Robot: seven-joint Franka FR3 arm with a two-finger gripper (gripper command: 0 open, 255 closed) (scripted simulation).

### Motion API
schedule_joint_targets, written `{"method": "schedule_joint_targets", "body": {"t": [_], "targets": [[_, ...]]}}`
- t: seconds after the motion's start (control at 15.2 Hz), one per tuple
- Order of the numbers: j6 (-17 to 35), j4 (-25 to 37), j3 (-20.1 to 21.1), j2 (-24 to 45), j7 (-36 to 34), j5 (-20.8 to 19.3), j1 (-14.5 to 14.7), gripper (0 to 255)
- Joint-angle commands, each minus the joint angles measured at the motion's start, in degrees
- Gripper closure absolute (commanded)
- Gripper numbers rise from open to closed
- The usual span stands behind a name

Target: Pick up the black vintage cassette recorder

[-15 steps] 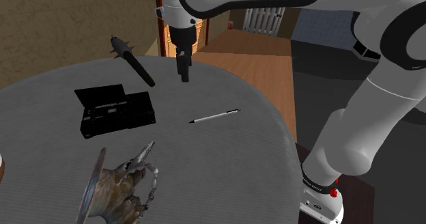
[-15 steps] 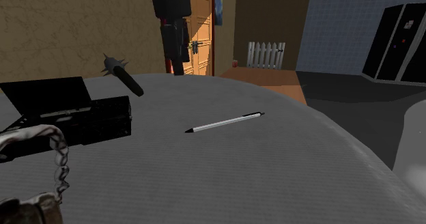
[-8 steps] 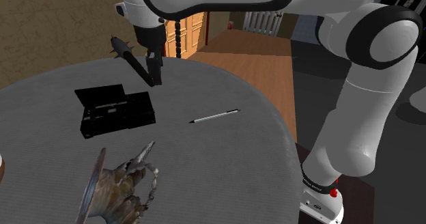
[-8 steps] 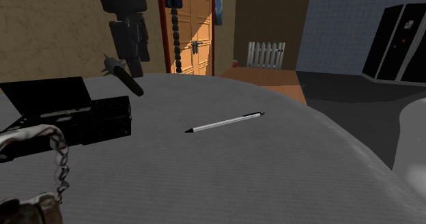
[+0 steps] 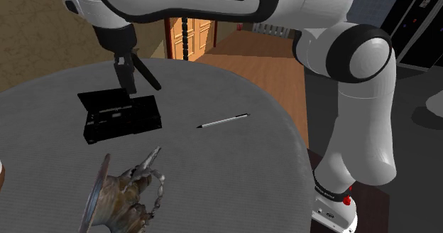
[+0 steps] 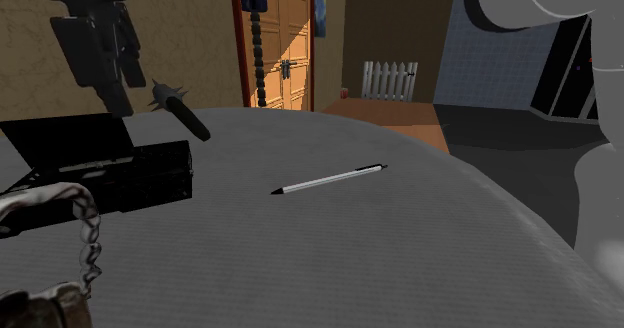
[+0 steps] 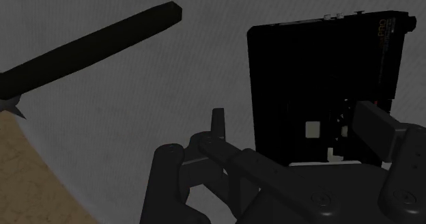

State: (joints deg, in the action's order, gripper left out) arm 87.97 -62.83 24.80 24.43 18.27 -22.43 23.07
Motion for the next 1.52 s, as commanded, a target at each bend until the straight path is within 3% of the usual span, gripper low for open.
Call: {"method": "schedule_joint_targets", "body": {"t": [0.0,0.46,0.53,1.12,1.45], "targets": [[1.39,-0.88,0.11,0.44,-0.12,-0.36,0.27,0],[6.52,-7.75,0.19,-1.21,-1.15,0.24,-1.11,0],[6.55,-7.88,0.22,-1.3,-1.21,0.26,-1.1,255],[6.51,-7.74,0.19,-1.2,-1.15,0.23,-1.1,255],[1.94,-1.67,0.14,0.23,-0.23,-0.28,0.09,255]]}}
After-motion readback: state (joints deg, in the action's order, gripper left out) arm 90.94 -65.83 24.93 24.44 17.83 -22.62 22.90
